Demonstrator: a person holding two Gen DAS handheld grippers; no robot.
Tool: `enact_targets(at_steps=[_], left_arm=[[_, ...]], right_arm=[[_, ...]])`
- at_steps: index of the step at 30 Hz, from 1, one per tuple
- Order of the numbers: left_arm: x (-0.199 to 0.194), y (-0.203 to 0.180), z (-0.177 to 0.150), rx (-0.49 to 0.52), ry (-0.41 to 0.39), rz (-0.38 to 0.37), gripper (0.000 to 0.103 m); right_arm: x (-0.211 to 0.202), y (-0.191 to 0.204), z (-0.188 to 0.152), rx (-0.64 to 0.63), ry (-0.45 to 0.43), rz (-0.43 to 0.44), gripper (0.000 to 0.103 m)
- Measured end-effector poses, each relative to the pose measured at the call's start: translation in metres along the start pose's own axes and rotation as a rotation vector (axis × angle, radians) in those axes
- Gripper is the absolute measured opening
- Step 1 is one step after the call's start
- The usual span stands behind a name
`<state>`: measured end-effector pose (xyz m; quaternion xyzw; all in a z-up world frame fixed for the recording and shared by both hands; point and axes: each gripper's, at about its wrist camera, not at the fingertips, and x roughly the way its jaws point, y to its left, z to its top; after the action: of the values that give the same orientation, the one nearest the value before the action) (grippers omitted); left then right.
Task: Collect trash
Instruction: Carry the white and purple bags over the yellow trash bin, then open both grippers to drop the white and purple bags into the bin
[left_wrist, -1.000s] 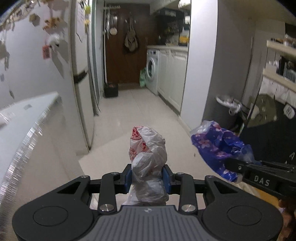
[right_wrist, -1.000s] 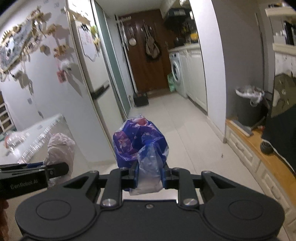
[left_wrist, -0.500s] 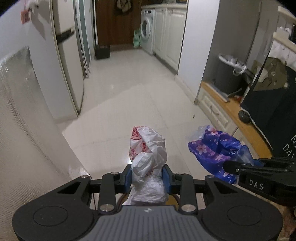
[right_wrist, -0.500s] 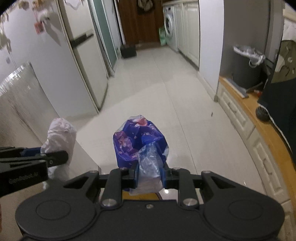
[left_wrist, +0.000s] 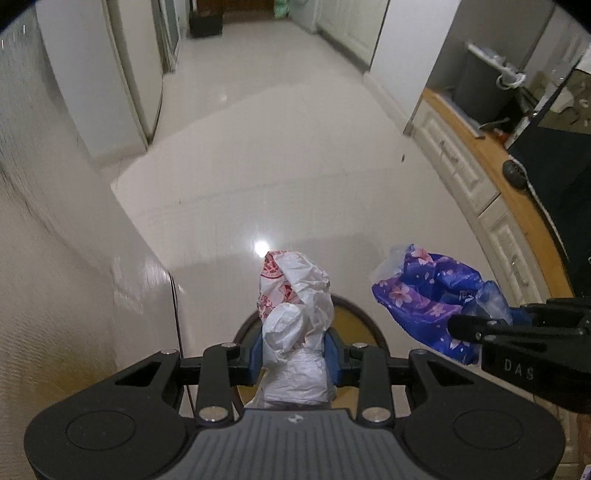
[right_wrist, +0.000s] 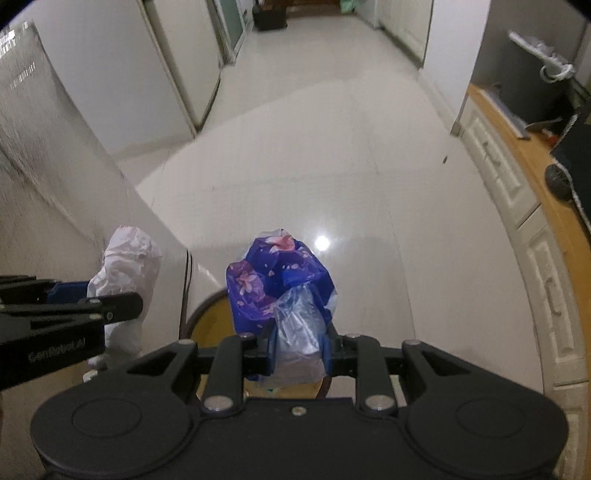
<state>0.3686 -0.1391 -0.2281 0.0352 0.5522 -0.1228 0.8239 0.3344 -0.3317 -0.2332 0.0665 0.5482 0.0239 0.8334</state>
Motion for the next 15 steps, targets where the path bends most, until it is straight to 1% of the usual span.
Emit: enact_targets(at_steps=[3,6,10,15], left_arm=[[0.017,0.011,-0.004,-0.026,0.046,-0.012,0.036],[0.03,0.016,-0.005,-0.038,0.07,-0.031,0.036],[0.046,0.017,-0.005,-0.032,0.083,-0.072,0.036],[0.063,0.017,-0.005,-0.007,0.087,-0.069,0.036]], right_arm=[[0.018,0.006,0.0,-0.029,0.051,-0.014,0.025],[0.034,0.01,0.0,-0.05,0.095,-0.028,0.025],[0.05,0.015,-0.002,-0.072,0.145,-0.043,0.026],[0.066,0.013,-0.001,-0.087,0.178,-0.071,0.027]])
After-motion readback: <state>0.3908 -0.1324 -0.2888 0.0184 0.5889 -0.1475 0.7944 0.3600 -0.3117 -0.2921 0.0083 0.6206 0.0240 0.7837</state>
